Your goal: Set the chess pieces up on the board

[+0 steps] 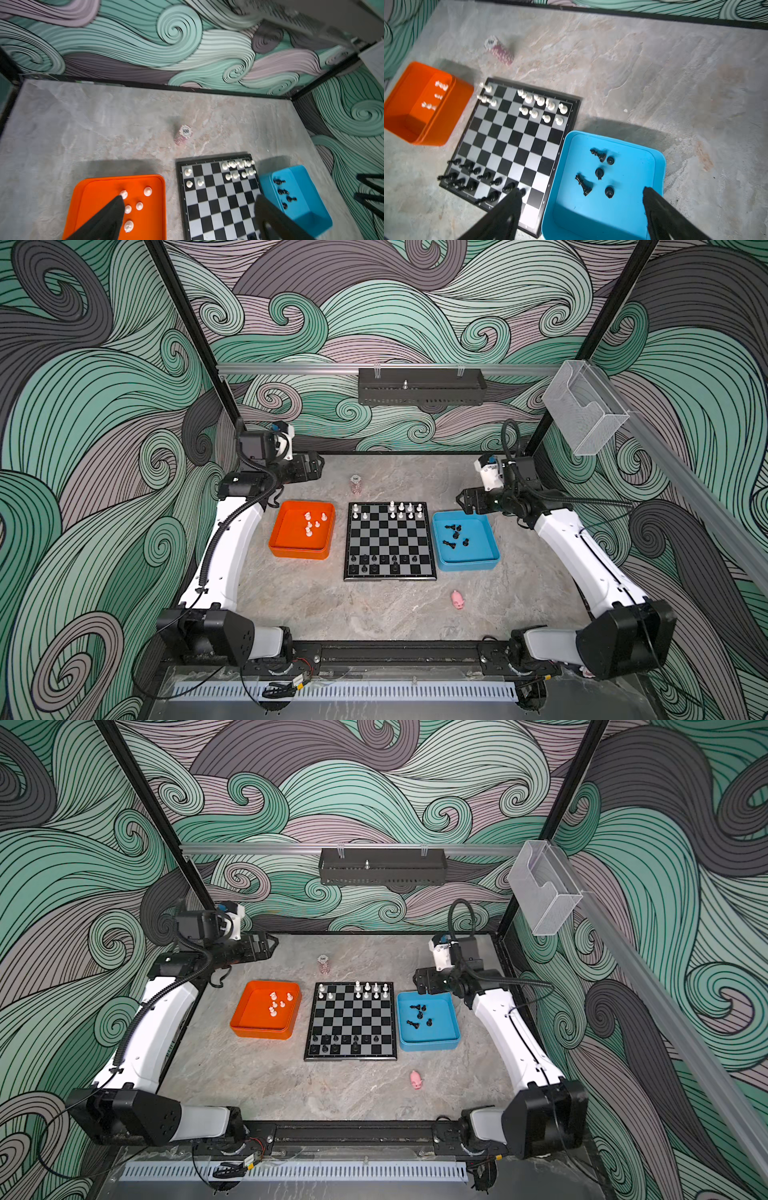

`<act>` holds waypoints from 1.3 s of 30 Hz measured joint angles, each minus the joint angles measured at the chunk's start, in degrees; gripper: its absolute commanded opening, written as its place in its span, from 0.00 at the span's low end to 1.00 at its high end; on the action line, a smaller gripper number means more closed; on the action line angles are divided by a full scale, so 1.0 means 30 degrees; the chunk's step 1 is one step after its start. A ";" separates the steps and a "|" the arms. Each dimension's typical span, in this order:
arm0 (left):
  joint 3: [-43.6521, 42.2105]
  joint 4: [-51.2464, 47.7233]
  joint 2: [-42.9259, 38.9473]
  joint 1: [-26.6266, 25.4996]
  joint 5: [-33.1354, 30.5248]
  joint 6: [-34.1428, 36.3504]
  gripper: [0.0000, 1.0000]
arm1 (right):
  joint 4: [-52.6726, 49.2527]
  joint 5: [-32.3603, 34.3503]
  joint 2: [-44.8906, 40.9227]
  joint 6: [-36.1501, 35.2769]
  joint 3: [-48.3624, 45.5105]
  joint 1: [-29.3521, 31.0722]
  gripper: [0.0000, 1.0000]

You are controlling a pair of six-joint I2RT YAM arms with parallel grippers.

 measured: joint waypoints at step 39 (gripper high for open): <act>-0.1843 -0.0772 0.0488 -0.1115 0.2892 -0.1355 0.99 | -0.0175 0.0525 0.5552 -0.2280 -0.2776 0.1654 0.34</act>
